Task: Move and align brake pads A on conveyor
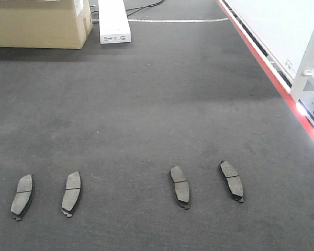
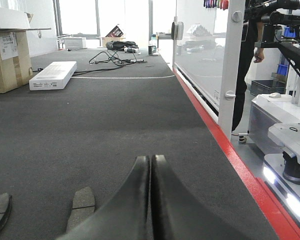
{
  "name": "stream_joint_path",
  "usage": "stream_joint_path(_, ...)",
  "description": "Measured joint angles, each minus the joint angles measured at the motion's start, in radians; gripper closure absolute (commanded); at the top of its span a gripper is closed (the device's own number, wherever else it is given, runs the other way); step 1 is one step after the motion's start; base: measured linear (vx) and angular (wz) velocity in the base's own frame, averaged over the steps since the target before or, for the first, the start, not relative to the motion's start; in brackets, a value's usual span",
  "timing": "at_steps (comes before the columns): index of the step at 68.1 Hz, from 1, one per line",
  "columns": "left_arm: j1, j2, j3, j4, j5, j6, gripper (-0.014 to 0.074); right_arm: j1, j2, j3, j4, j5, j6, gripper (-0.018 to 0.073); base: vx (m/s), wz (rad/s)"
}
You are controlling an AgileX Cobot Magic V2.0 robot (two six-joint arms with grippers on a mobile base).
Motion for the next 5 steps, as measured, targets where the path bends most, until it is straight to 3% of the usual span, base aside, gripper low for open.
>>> stream_joint_path(5,0.000,0.000,0.000,0.000,0.000,0.000,0.0603,0.000,0.000,0.000,0.000,0.000,0.000,0.0571,0.00,0.00)
